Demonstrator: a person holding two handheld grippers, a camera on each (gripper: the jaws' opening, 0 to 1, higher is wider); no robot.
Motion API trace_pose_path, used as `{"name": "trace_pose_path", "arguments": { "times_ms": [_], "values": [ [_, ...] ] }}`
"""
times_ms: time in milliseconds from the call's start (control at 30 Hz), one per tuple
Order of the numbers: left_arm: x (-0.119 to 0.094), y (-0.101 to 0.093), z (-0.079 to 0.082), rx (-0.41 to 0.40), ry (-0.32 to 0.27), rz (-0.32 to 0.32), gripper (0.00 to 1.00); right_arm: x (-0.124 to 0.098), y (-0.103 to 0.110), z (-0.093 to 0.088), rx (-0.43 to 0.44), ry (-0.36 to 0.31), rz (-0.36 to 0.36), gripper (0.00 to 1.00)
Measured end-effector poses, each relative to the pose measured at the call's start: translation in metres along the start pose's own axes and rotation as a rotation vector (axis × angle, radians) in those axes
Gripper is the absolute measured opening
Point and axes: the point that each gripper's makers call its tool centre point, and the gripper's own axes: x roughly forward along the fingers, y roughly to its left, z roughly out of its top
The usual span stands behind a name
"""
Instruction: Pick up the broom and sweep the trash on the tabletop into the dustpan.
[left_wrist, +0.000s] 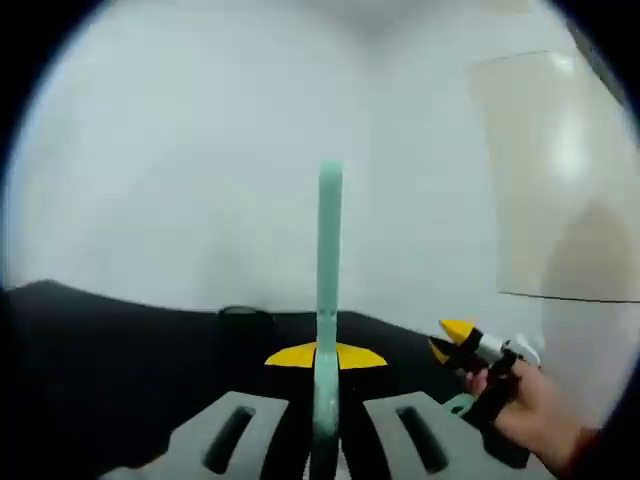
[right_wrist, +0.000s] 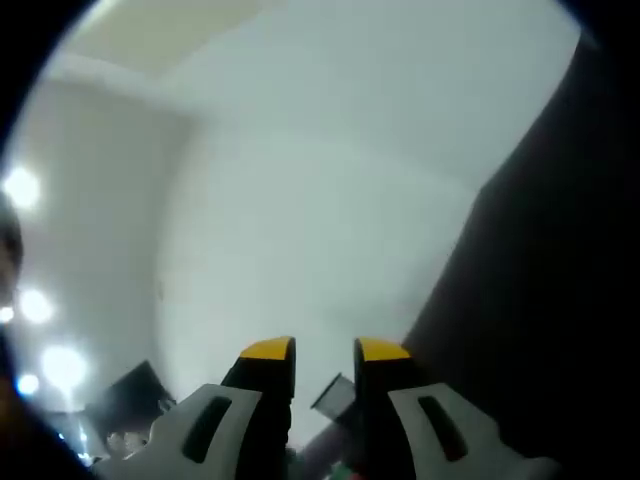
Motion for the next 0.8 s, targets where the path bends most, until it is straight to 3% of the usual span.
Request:
{"name": "trace_pose_path", "arguments": {
  "times_ms": [100,167,300,367,467,533,633,667,800],
  "values": [
    [-0.011,0.017,0.014,-0.014,0.003,0.009,0.02,0.0,0.0,0.0,0.001,0.001,0.002,0.25],
    [-0.021,0.048,0.016,0.043,0.024,0.106,0.02,0.0,0.0,0.0,0.002,-0.002,0.004,0.25],
    [-0.032,0.106,-0.006,0.118,0.103,0.239,0.02,0.0,0.001,0.001,0.004,-0.008,0.006,0.25],
    [-0.031,0.119,-0.025,0.119,0.177,0.255,0.02,-0.001,0.002,0.001,0.004,-0.009,0.006,0.25],
    [-0.022,0.119,-0.037,0.113,0.198,0.248,0.02,-0.001,0.002,0.001,0.001,-0.007,0.003,0.25],
    [-0.016,0.118,-0.053,0.171,0.264,0.251,0.02,-0.001,0.002,0.0,-0.001,-0.006,0.001,0.25],
    [-0.01,0.1,-0.06,0.175,0.246,0.223,0.02,-0.001,0.002,0.0,-0.001,-0.007,0.0,0.25],
    [-0.01,0.096,-0.06,0.229,0.253,0.232,0.03,-0.001,0.002,0.0,-0.001,-0.007,0.0,0.25],
    [-0.007,0.062,-0.062,0.272,0.237,0.198,0.03,-0.001,0.001,0.0,-0.003,-0.005,-0.002,0.25]
  ]
}}
